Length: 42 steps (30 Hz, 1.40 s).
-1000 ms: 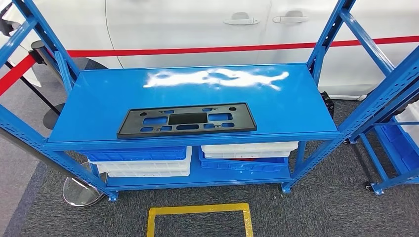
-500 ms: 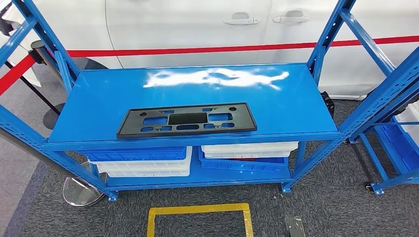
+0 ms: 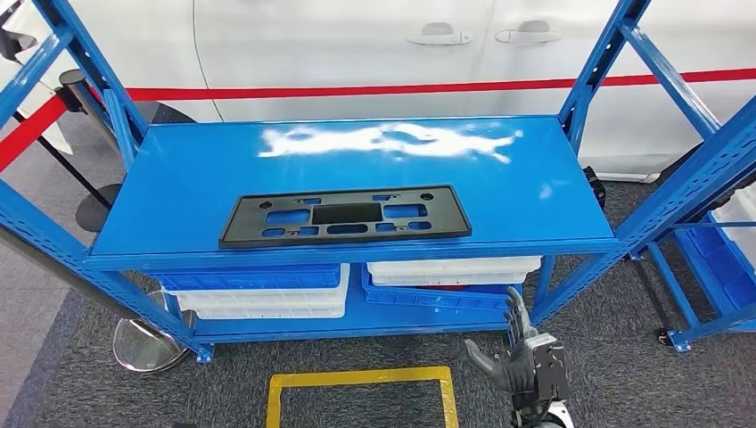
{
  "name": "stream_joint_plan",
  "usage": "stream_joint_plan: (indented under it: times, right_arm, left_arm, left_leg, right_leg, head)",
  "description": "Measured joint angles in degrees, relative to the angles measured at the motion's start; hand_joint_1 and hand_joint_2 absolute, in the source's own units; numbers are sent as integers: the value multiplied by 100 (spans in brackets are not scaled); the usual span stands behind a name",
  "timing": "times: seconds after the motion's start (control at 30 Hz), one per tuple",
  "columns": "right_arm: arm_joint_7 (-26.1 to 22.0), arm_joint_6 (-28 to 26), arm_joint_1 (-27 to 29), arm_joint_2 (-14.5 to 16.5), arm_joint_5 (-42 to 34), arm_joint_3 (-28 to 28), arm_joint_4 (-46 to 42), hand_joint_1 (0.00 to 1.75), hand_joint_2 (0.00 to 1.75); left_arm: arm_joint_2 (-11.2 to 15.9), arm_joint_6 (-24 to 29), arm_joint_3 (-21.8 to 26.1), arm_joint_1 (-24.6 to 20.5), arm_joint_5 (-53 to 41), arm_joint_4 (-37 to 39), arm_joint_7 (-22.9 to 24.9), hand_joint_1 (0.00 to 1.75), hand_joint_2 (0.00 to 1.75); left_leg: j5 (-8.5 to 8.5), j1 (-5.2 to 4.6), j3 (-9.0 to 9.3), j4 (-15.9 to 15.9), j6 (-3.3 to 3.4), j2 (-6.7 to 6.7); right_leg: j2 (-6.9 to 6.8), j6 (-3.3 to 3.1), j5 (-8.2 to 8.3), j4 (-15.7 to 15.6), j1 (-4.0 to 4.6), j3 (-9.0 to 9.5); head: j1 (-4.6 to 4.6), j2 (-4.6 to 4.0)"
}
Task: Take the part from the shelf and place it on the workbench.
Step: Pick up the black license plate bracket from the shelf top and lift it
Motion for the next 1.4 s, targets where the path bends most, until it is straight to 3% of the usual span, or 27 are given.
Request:
stream_joint_plan:
  times: [0.07, 0.13, 0.17, 0.2, 0.23, 0.3, 0.37, 0.43, 0.53, 0.6, 0.67, 0.7, 0.73, 0.83, 0.9, 1.03, 1.1, 1.17, 1.2, 1.23, 1.27, 1.33, 1.4]
  right_arm:
    - [-17, 159, -44, -57, -97, 120, -376, 0, 175]
    - [-29, 318, -71, -119, -195, 243, -719, 0, 175]
    - [-32, 399, -76, -154, -244, 307, -891, 0, 175]
    - [-35, 478, -80, -188, -292, 368, -1060, 0, 175]
    - [-37, 555, -89, -221, -342, 430, -1237, 0, 175]
    - [-42, 713, -127, -281, -438, 548, -1595, 0, 175]
    - [-49, 874, -181, -334, -531, 675, -1940, 0, 175]
    - [-56, 1036, -222, -385, -627, 812, -2285, 0, 175]
    - [-68, 1272, -265, -450, -773, 989, -2750, 0, 175]
    - [-73, 1407, -297, -471, -857, 1092, -2973, 0, 175]
    - [-72, 1480, -312, -491, -904, 1171, -3105, 0, 175]
    - [-72, 1493, -312, -501, -913, 1198, -3147, 0, 175]
    - [-71, 1500, -312, -510, -919, 1220, -3183, 0, 175]
    - [-69, 1504, -316, -528, -922, 1257, -3273, 0, 175]
    - [-67, 1505, -322, -539, -923, 1273, -3318, 0, 175]
    - [-63, 1505, -330, -564, -924, 1289, -3379, 0, 175]
    - [-65, 1503, -335, -585, -925, 1290, -3402, 0, 175]
    - [-64, 1502, -331, -602, -925, 1295, -3412, 0, 175]
    - [-63, 1502, -328, -609, -925, 1299, -3412, 0, 175]
    - [-63, 1502, -326, -617, -925, 1303, -3412, 0, 175]
    - [-63, 1502, -327, -622, -925, 1306, -3413, 0, 175]
    - [-62, 1502, -335, -627, -925, 1310, -3415, 0, 175]
    - [-63, 1503, -343, -630, -925, 1314, -3424, 0, 175]
  left_arm:
    - [-30, 33, 77, -17, -117, 19, -26, 0, 0]
    - [-52, 60, 159, -28, -232, 43, -48, 0, 0]
    - [-62, 70, 203, -32, -289, 56, -57, 0, 0]
    - [-71, 81, 244, -34, -346, 69, -68, 0, 0]
    - [-82, 93, 285, -37, -402, 82, -81, 0, 0]
    - [-108, 121, 360, -47, -515, 108, -108, 0, 0]
    - [-144, 153, 438, -73, -628, 138, -132, 0, 0]
    - [-170, 179, 521, -99, -741, 166, -152, 0, 0]
    - [-182, 223, 617, -119, -912, 191, -191, 0, 0]
    - [-190, 247, 670, -141, -1005, 205, -215, 0, 0]
    - [-192, 257, 714, -154, -1057, 213, -222, 0, 0]
    - [-192, 259, 728, -153, -1066, 213, -222, 0, 0]
    - [-192, 260, 738, -151, -1072, 214, -222, 0, 0]
    - [-196, 261, 752, -156, -1069, 222, -226, 0, 0]
    - [-206, 263, 758, -163, -1068, 236, -230, 0, 0]
    - [-210, 269, 783, -165, -1066, 241, -232, 0, 0]
    - [-210, 270, 799, -167, -1066, 241, -233, 0, 0]
    - [-210, 270, 815, -167, -1066, 241, -233, 0, 0]
    - [-210, 270, 824, -167, -1066, 241, -233, 0, 0]
    - [-210, 270, 831, -166, -1066, 241, -233, 0, 0]
    - [-211, 270, 836, -166, -1066, 241, -233, 0, 0]
    - [-224, 270, 839, -170, -1066, 245, -233, 0, 0]
    - [-241, 270, 840, -176, -1064, 251, -234, 0, 0]
  left_leg:
    - [57, 29, 39, -82, 68, 13]
    - [63, 7, 39, -92, 89, 21]
    - [58, -7, 43, -90, 94, 17]
    - [49, -22, 56, -88, 99, 8]
    - [36, -36, 77, -87, 99, -4]
    - [-8, -56, 135, -85, 87, -28]
    - [-49, -72, 145, -63, 44, -42]
    - [-65, -65, 120, -62, -19, -50]
    - [-192, -71, 94, 49, -104, -27]
    - [-492, -31, -172, 626, -176, 2]
    - [-750, 42, -587, 1363, -260, 19]
    - [-734, 76, -708, 1523, -301, 29]
    - [-595, 109, -722, 1458, -342, 41]
    - [31, 183, -327, 427, -450, 69]
    - [106, 170, -204, 122, -397, 55]
    - [123, 143, -229, 110, -167, 41]
    - [142, 130, -231, 86, -84, 46]
    - [141, 84, -241, 84, -37, 48]
    - [138, 56, -239, 85, -22, 46]
    - [134, 25, -230, 85, -7, 40]
    - [129, -7, -214, 84, 4, 32]
    - [115, -66, -180, 81, 20, 17]
    - [109, -82, -175, 76, 10, 11]
  right_leg:
    - [-8, 0, -234, 386, 15, -192]
    - [-11, -18, -573, 1160, 44, -590]
    - [-12, -29, -649, 1476, 59, -764]
    - [-12, -47, -607, 1594, 73, -849]
    - [-12, -77, -451, 1483, 89, -821]
    - [-2, -182, 6, 753, 140, -509]
    - [6, -283, 226, 158, 197, -250]
    - [8, -324, 203, 22, 230, -208]
    - [-14, -372, 206, -109, 158, -121]
    - [-43, -407, 202, -169, 124, -57]
    - [-62, -409, 181, -167, 111, -41]
    - [-66, -394, 166, -158, 98, -34]
    - [-65, -369, 146, -143, 77, -21]
    - [-58, -234, 47, -44, 18, 18]
    - [-49, -146, 13, 5, 28, 8]
    - [-45, -36, -46, 65, 11, -33]
    - [-44, -36, -344, 577, 19, -282]
    - [-42, -60, -671, 1380, 56, -695]
    - [-42, -86, -707, 1623, 81, -831]
    - [-41, -130, -627, 1648, 113, -863]
    - [-38, -192, -445, 1432, 151, -773]
    - [-31, -367, -55, 666, 237, -410]
    - [-33, -490, 96, 160, 297, -182]
  head:
    - [17, 0]
    - [24, 0]
    - [25, 0]
    - [25, 0]
    - [25, 0]
    - [26, 0]
    - [3, -1]
    - [-13, -1]
    - [-23, 0]
    - [-50, -1]
    - [-64, -1]
    - [-65, 0]
    - [-65, 0]
    - [-77, 0]
    - [-85, 0]
    - [-44, 0]
    - [-15, 0]
    - [-2, 0]
    - [0, 0]
    - [2, 0]
    - [4, 0]
    - [-2, 0]
    - [-18, 0]
